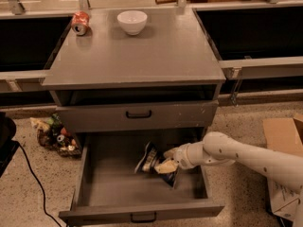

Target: Place blue chip bag into middle drawer

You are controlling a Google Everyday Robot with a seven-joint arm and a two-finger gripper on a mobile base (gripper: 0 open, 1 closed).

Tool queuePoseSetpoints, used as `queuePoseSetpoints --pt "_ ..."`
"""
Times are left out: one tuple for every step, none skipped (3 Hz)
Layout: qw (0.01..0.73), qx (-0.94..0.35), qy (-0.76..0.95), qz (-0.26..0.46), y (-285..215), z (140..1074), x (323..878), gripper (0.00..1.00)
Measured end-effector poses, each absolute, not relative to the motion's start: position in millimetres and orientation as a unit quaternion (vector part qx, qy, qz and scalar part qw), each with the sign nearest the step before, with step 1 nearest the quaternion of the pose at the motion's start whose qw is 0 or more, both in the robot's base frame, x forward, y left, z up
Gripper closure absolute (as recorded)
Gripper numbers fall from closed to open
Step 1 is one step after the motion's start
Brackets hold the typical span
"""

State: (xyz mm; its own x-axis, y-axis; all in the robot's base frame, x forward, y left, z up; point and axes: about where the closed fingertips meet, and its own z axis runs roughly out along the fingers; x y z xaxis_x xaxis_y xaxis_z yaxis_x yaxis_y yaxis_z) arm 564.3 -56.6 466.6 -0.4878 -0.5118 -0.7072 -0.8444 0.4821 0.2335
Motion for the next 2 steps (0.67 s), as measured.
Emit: queuePoseSetpoints --pt "0.308 -0.42 0.797 0.306 -55.5 485.7 558.6 0.0" --pt "0.358 -0.42 0.767 0.327 -58.0 530.1 538.1 0.0"
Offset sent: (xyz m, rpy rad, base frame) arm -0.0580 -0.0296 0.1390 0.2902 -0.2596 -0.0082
